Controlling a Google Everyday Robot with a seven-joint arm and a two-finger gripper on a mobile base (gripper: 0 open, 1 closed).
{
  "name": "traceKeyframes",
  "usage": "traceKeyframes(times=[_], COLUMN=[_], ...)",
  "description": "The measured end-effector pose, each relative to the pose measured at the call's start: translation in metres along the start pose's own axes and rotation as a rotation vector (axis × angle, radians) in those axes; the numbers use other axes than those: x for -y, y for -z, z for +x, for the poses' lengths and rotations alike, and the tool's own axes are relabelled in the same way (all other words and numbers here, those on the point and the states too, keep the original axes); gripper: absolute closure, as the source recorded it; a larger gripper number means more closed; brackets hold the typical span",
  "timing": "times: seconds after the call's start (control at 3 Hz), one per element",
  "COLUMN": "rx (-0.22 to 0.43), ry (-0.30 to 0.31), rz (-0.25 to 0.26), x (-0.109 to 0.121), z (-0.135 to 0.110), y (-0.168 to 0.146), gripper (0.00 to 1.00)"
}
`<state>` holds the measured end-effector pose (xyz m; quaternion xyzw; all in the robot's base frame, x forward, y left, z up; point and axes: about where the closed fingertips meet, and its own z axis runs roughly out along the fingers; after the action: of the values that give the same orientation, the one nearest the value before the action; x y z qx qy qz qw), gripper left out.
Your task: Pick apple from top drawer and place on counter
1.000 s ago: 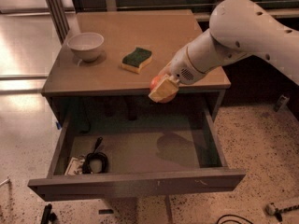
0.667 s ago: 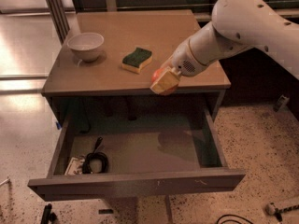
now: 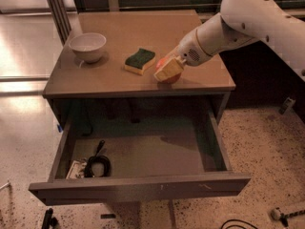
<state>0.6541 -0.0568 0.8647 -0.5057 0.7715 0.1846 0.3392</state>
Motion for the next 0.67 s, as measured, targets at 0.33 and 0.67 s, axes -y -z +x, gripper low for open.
traceKeyframes(times=[0.33, 0.67], rx=[0.018, 0.017], ry=[-0.032, -0.056], rz=[-0.006, -0.014], x=[0.018, 0.029], z=[-0.002, 0.000], y=[-0.008, -0.015], gripper=[1.00, 1.00])
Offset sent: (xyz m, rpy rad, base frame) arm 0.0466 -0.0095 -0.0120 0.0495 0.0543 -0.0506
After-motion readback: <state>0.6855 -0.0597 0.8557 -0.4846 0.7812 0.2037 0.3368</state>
